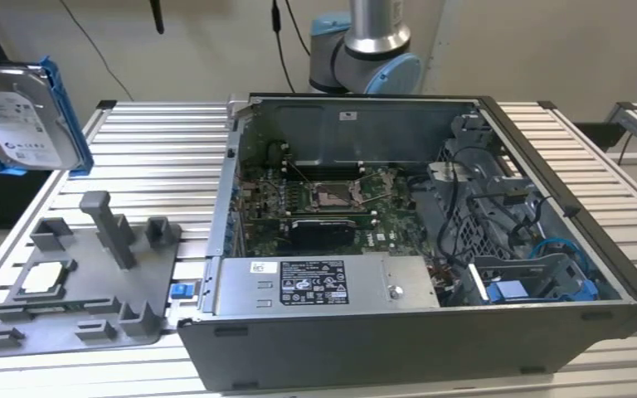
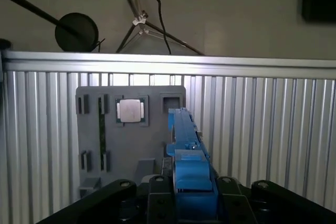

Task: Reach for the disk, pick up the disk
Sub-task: 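Pick up the disk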

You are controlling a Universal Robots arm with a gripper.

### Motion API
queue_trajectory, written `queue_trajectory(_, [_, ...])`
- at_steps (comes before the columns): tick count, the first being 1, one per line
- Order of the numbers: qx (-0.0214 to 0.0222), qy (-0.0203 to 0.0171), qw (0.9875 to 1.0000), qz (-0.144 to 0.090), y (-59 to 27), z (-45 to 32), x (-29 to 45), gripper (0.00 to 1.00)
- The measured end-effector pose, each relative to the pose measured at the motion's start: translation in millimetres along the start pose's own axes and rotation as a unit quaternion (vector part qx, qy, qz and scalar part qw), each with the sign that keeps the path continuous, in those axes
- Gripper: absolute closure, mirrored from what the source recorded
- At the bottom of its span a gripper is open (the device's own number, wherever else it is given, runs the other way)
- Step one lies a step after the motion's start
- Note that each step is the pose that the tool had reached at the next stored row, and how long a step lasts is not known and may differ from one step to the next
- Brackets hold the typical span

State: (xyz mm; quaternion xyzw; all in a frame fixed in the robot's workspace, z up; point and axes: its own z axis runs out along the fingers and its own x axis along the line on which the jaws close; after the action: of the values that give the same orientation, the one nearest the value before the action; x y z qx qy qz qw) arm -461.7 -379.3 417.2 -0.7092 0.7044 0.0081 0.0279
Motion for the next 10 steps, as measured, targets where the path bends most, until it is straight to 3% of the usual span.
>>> queue_trajectory(3, [0.0013, -0.0037, 1.0000, 0.000, 0.2, -6.8, -0.3, 1.00])
queue_trajectory(10, [0.0014, -0.0042, 1.0000, 0.000, -0.5, -38.0, -1.8, 1.00])
